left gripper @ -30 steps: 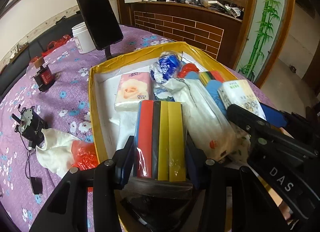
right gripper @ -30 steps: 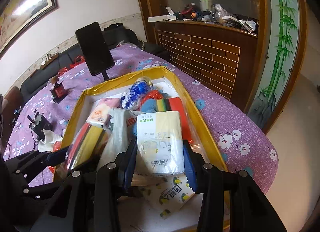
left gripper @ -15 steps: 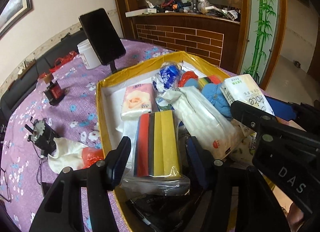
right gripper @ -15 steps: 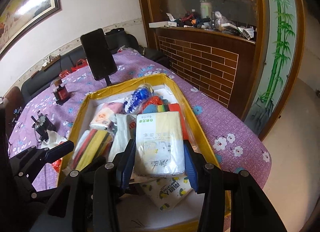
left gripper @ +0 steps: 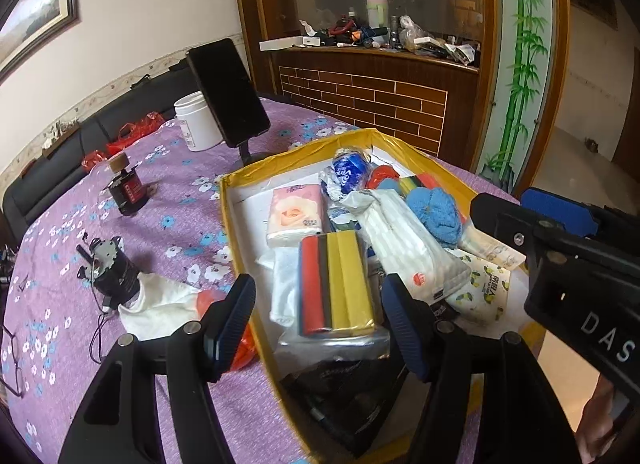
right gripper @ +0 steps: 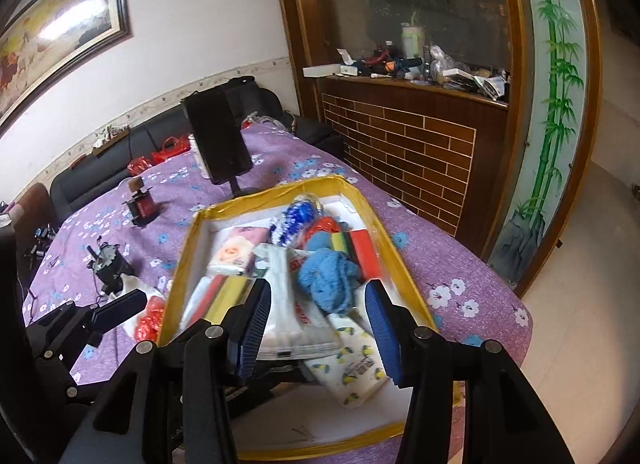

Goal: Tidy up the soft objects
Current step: 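Lower the tissue pack into the tray with right tool while left releases the strip pack there, then move the left tool to the table and grasp the white cloth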

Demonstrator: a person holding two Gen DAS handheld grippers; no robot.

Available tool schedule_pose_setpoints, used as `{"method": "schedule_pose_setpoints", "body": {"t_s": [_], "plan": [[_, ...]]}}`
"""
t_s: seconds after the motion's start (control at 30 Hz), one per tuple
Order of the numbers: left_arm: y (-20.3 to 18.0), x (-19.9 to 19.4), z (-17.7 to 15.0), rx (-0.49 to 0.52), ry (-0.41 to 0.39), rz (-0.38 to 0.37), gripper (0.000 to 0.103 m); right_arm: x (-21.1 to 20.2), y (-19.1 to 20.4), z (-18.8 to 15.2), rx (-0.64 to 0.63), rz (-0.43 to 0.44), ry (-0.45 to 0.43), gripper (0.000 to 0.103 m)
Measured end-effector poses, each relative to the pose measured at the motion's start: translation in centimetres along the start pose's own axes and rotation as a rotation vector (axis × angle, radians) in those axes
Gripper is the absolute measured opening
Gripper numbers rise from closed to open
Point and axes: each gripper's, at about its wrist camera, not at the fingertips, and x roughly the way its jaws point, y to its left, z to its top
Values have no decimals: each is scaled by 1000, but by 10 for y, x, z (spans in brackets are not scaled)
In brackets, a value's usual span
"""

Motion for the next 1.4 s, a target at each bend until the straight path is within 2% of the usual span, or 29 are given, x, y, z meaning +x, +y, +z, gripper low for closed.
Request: {"method": "schedule_pose_setpoints", "body": {"t_s": [0.2,0.47,0.53,0.67,0.83,0.97,1.0,1.03,1.07,1.1,1.13,1.2,1.27,1.4], "plan": [[28,-14,-8,-39,2,-8,65,-4,25,0,-35,23,-1,53],[107,-16,-24,-177,58,5,65,-6,59,-4,-88,84,-1,54],[129,-10,-27,-210,87,21,65,-7,64,-6,-97,99,-2,54],[167,16,-33,-282,175,2,65,-7,69,-9,-105,119,-5,57],[175,47,-40,-308,264,-63,65,-7,65,-10,-98,129,-4,57],[168,65,-41,-295,297,-73,64,-6,60,-10,-85,131,-3,57],[167,67,-41,-297,294,-75,57,-6,59,-10,-81,133,-4,57],[164,70,-42,-286,289,-72,43,-5,58,-10,-76,138,-2,57],[162,70,-41,-274,279,-60,37,-5,58,-10,-74,143,-1,57],[160,69,-41,-265,278,-90,21,-5,58,-11,-73,148,0,57],[159,68,-41,-266,273,-118,10,-5,59,-12,-73,152,0,57],[157,62,-41,-264,254,-107,9,-4,62,-12,-77,164,6,57],[156,53,-44,-267,258,-134,8,-3,69,-14,-91,185,18,57],[161,15,-57,-266,227,-152,8,5,91,-17,-142,234,63,57]]}}
